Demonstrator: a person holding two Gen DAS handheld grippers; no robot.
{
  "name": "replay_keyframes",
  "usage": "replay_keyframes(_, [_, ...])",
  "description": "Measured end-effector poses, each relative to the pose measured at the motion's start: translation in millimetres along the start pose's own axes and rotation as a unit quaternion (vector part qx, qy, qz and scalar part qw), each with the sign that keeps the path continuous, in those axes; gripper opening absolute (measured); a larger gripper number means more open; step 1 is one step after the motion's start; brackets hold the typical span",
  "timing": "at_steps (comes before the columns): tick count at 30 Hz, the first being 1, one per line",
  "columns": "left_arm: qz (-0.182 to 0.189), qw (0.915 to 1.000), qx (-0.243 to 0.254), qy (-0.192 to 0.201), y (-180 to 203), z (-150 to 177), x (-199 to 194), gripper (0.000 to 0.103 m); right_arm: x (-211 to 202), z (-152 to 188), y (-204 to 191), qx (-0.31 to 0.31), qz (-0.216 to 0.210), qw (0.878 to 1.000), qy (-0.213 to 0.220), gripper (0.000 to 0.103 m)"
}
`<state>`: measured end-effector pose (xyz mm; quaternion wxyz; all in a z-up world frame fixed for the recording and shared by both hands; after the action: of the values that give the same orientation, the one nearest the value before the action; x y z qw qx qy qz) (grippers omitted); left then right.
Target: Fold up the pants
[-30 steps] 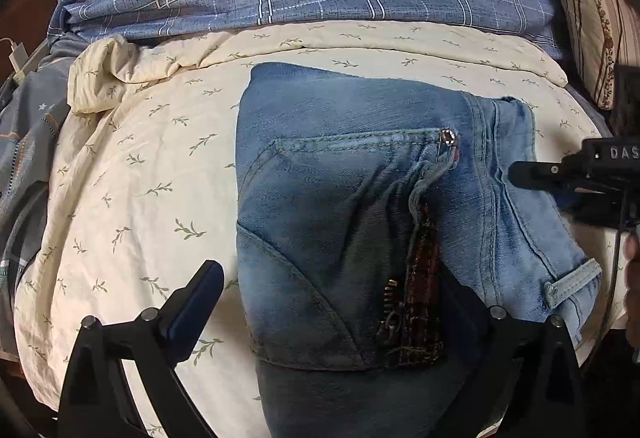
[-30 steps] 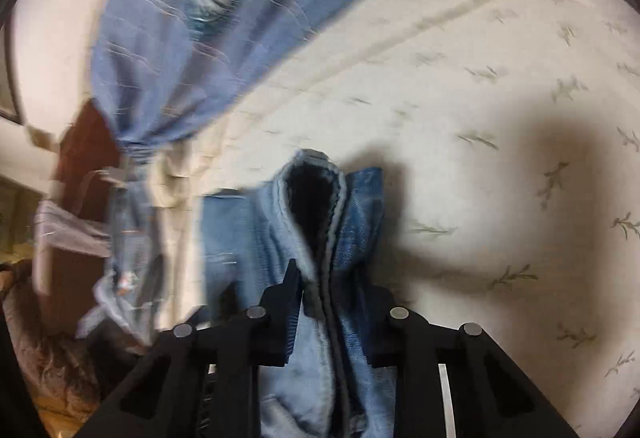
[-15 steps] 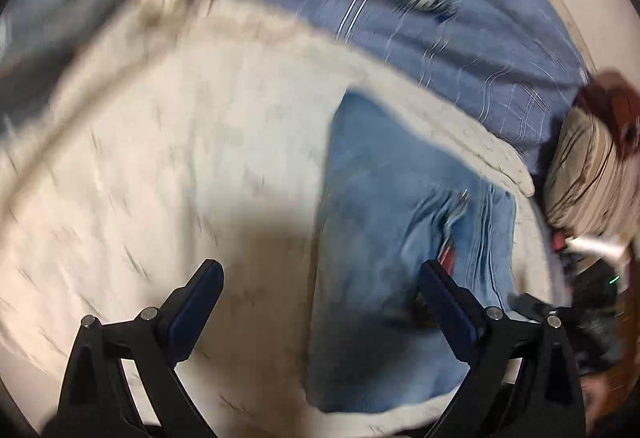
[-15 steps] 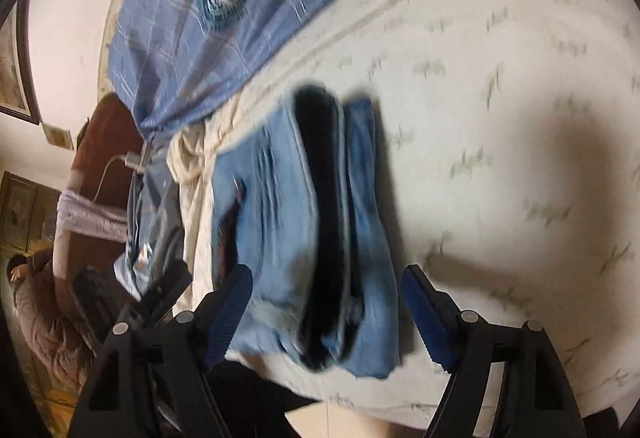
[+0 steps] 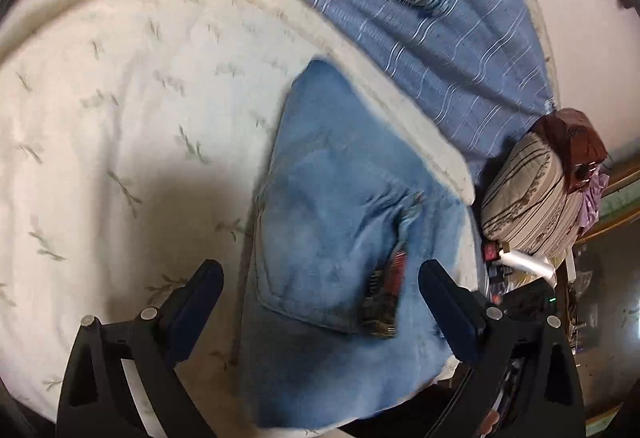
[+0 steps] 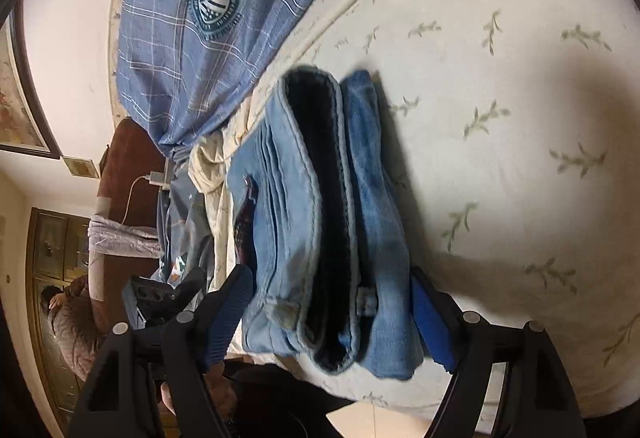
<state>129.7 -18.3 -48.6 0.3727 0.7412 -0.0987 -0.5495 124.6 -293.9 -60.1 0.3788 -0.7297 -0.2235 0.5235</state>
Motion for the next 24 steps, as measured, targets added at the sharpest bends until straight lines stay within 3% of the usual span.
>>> replay_keyframes(4, [-0.007,0.9989,0.041,0.020,2,9,3,0.097,-30,-11,-21,-0.062,0.114,0.987,0.100,0.080])
replay_keyframes(7, [-0.028,0.9959,0.082,0.027,10,14,9,0.098,-34,-20,-70,-0.147,0.106,0.977,0.109,0.081])
replay_keyframes(9, [-0.038,0.9938,0.100,0.029,15,16,10,0.098,-19,-30,-103,-0.200,0.077,0.973,0.085,0.081])
replay_keyframes(11, [-0.041,0.9928,0.108,0.031,16,17,11,0.098,0,-42,-119,-0.214,0.054,0.973,0.067,0.081])
replay_keyframes(15, [-0.034,0.9926,0.112,0.033,14,21,8,0.098,47,-78,-113,-0.173,0.010,0.985,0.012,0.081])
replay_keyframes(17, [-0.037,0.9910,0.125,0.034,13,23,6,0.098,80,-96,-72,-0.114,0.048,0.992,-0.021,0.080])
replay_keyframes(18, [-0.039,0.9901,0.130,0.035,14,24,7,0.099,87,-94,-50,-0.064,0.034,0.997,-0.031,0.079])
replay_keyframes(20, [-0.040,0.9890,0.138,0.035,14,26,6,0.099,79,-93,-49,-0.052,0.013,0.998,-0.011,0.077])
replay_keyframes(22, [-0.038,0.9890,0.139,0.034,13,26,5,0.099,70,-89,-58,-0.062,0.023,0.998,-0.013,0.077])
replay_keyframes(24, [-0.036,0.9897,0.134,0.034,13,24,5,0.099,51,-82,-74,-0.086,0.013,0.996,0.012,0.077])
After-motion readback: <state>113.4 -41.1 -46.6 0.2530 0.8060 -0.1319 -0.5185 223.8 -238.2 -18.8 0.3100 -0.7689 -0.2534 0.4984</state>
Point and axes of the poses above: each gripper's, at about its wrist camera, not at the fingertips, and x roughly the way its jaws point, y to its right, z to its underside, the point moved 3 cm from there along x, roughly the way its jaws point, and after that the axes turned 7 degrees about -x, right-handed, at the moved point
